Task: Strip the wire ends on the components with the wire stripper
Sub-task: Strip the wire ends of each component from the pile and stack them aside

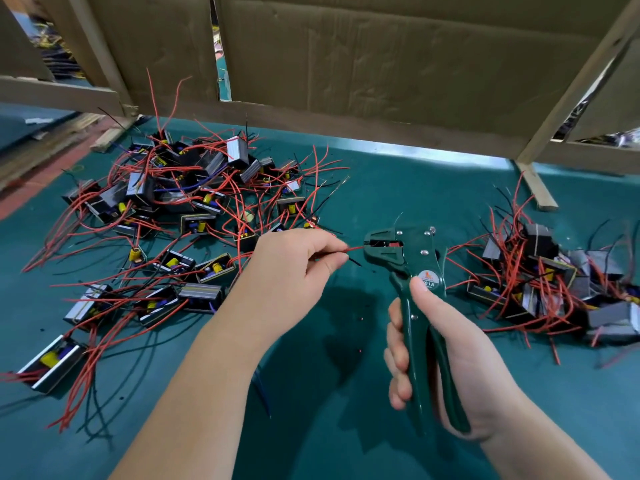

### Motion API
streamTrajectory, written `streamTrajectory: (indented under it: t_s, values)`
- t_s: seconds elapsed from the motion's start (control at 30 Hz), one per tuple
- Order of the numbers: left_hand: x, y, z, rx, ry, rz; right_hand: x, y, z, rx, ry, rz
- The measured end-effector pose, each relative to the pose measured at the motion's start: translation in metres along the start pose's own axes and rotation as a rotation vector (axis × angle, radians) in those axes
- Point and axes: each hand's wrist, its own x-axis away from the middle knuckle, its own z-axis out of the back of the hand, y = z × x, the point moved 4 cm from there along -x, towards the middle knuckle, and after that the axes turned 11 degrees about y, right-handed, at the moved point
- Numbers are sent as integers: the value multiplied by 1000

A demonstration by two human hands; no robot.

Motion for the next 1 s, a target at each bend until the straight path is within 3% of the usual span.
streamTrajectory:
  t_s: [0.27, 0.5, 0.73, 1.0]
  values:
    - [0, 2, 4, 234, 38, 78, 2, -10, 6, -54, -145, -14]
    - [-1, 1, 5, 232, 92, 71, 0, -10, 11, -53, -205, -14]
    - [-1, 8, 9, 118, 144, -45, 5, -10, 4, -38, -343, 29]
    - [-1, 15, 9, 108, 141, -82, 6, -8, 0, -1, -334, 43]
